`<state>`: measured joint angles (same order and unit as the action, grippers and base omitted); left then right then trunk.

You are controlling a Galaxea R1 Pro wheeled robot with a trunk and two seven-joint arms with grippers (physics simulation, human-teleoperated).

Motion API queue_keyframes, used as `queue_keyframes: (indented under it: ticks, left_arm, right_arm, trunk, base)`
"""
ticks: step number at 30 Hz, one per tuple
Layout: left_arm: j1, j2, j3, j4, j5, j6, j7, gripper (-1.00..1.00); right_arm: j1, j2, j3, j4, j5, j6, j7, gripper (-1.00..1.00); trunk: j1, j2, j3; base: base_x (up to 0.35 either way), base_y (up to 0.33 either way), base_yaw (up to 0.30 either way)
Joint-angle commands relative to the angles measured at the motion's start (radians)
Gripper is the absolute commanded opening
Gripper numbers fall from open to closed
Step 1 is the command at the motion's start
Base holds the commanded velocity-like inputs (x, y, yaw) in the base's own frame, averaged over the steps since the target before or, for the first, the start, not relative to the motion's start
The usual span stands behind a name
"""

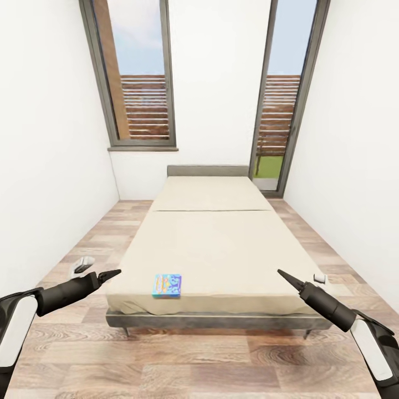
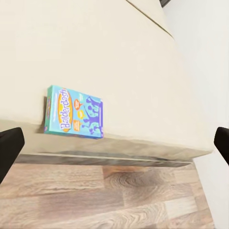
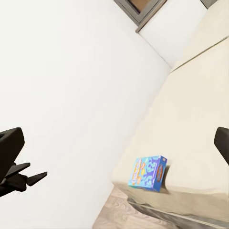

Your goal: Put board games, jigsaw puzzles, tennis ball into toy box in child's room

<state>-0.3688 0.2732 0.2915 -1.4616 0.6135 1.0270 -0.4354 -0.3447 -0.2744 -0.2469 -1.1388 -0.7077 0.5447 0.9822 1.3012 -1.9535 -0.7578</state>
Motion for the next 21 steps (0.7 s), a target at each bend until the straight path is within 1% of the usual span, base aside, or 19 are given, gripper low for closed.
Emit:
queue_keyframes:
  ticks: [1, 9, 21]
  left_arm:
    - [-0.001, 0.0, 0.001, 0.0, -0.006, 0.005, -0.008, 1.0]
    - [-0.001, 0.0, 0.001, 0.0, -0.007, 0.005, -0.008, 1.0]
    - [-0.001, 0.0, 0.001, 0.0, -0.004, 0.006, -0.01, 1.0]
  right_arm:
    - [-0.001, 0.0, 0.0, 0.0, -0.006, 0.007, 0.001, 1.0]
    - [0.0, 0.0, 0.001, -0.001, -0.003, 0.008, -0.002, 1.0]
    - [-0.001, 0.009, 0.0, 0.0, 0.001, 0.007, 0.001, 1.0]
  trunk:
    - [0.0, 0.0, -0.001]
    - [0.0, 0.0, -0.001]
    - [0.0, 0.0, -0.001]
  base:
    - [-0.081, -0.115, 0.0]
    - [-0.072, -0.127, 0.0]
    - [-0.009, -0.019, 0.0]
